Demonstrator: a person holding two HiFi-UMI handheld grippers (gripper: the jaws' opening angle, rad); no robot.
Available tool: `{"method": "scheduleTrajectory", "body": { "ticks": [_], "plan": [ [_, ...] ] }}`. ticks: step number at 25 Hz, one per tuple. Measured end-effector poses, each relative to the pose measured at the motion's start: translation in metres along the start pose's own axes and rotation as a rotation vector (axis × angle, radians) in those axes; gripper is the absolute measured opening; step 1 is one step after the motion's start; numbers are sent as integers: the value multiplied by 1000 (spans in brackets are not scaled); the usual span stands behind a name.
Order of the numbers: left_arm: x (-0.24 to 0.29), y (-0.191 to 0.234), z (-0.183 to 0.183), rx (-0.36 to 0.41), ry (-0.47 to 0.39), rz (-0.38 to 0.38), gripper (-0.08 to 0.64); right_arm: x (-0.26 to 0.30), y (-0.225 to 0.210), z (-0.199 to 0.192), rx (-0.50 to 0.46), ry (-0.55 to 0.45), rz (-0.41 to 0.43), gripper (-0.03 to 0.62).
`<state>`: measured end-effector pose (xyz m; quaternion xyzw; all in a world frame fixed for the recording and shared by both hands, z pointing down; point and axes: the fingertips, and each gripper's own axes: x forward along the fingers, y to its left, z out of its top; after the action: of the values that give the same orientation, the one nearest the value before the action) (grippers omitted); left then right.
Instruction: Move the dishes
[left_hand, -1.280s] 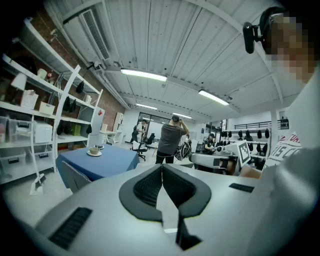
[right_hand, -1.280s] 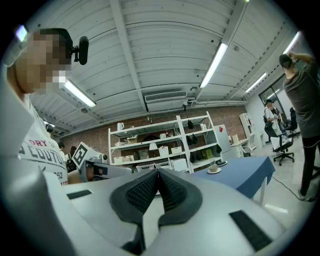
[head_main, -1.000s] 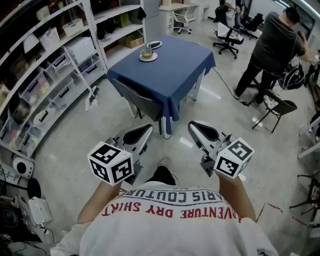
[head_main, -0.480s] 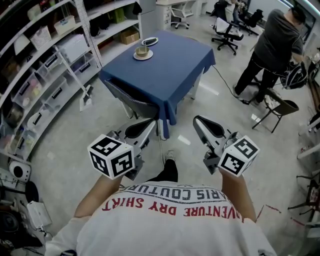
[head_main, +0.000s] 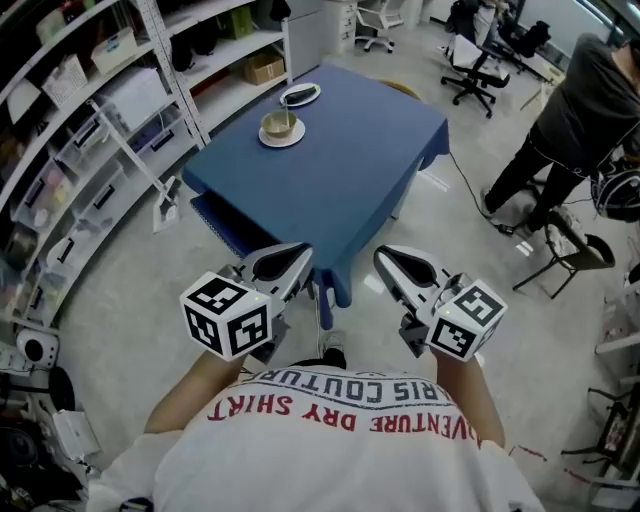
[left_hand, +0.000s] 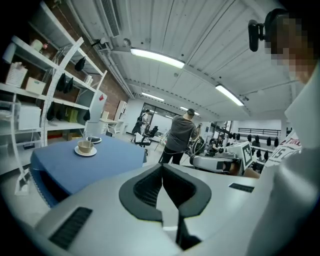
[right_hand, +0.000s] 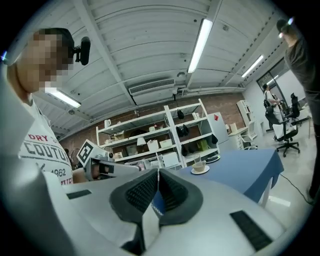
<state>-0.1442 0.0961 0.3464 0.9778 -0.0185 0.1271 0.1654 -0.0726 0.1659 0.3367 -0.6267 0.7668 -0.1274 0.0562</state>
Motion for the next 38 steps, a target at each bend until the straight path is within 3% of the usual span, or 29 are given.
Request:
{"method": "scheduleTrajectory", "body": {
  "ticks": [9, 25, 38],
  "plan": [
    [90, 103, 43, -73, 19, 85, 29, 96, -115, 23, 55, 62, 63, 25],
    [121, 159, 60, -138, -27, 242, 29, 154, -180, 38, 85, 101, 183, 25],
    [136, 228, 93, -230, -119, 461, 29, 252, -230, 60, 19, 206, 363, 28]
  ]
}}
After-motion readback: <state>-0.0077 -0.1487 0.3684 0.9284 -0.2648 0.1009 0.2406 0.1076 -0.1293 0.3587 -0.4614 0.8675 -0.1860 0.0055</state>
